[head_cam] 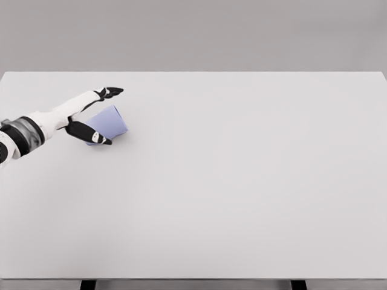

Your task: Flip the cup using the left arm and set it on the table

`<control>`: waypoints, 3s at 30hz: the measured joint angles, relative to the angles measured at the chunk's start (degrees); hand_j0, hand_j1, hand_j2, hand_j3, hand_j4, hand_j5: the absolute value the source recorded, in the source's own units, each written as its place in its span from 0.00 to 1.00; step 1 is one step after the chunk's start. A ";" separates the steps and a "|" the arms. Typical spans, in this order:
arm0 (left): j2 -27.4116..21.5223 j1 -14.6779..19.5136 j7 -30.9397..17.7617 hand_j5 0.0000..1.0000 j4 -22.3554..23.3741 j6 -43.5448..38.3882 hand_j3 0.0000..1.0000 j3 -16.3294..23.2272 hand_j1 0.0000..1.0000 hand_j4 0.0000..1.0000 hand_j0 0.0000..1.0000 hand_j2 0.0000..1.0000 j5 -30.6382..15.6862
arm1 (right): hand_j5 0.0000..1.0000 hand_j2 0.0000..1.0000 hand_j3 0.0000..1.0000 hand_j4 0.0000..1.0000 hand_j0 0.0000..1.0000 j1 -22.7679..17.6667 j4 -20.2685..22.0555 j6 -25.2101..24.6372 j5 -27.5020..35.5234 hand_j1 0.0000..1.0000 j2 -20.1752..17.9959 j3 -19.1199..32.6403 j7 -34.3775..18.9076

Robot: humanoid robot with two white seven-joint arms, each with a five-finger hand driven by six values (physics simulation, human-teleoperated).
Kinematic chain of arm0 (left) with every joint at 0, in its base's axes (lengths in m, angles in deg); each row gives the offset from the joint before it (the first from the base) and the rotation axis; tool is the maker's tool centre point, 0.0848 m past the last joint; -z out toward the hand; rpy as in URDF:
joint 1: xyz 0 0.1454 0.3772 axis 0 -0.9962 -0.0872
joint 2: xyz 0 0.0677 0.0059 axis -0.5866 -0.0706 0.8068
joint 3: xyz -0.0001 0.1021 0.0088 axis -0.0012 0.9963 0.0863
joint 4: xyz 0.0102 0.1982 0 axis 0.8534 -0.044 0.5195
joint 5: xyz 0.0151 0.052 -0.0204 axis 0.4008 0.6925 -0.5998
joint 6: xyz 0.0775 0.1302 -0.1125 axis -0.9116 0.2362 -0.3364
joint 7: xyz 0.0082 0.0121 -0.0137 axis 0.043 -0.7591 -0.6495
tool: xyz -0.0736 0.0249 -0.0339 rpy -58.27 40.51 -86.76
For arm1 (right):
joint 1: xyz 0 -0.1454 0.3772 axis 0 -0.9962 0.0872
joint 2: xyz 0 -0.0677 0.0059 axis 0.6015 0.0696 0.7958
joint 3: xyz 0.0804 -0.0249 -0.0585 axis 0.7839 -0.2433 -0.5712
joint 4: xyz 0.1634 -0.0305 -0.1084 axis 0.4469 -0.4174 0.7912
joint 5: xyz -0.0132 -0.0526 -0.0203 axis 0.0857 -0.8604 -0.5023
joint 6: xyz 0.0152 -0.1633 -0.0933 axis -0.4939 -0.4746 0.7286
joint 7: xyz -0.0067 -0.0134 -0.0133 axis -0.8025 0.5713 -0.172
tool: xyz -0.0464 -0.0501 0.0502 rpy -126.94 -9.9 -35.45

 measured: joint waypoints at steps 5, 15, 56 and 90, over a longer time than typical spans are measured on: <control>0.89 -0.79 5.17 1.00 0.73 -0.74 1.00 0.41 1.00 1.00 1.00 1.00 0.81 | 1.00 1.00 1.00 1.00 1.00 0.00 0.01 0.00 0.00 1.00 0.00 0.00 0.00; 2.50 -1.84 6.57 1.00 1.46 -0.96 1.00 1.26 1.00 1.00 1.00 1.00 3.82 | 1.00 1.00 1.00 1.00 1.00 0.00 0.01 0.00 0.00 1.00 0.00 0.00 0.00; 7.92 -1.85 6.50 0.89 7.36 -2.41 0.89 1.71 0.89 0.89 0.89 0.89 8.77 | 1.00 1.00 1.00 1.00 1.00 0.00 0.00 0.00 0.00 1.00 0.00 0.00 0.00; -1.49 -1.05 -4.14 0.61 16.08 25.77 0.61 -0.82 0.61 0.61 0.61 0.61 -13.81 | 1.00 1.00 1.00 1.00 1.00 0.00 0.00 0.00 0.00 1.00 0.00 0.00 0.00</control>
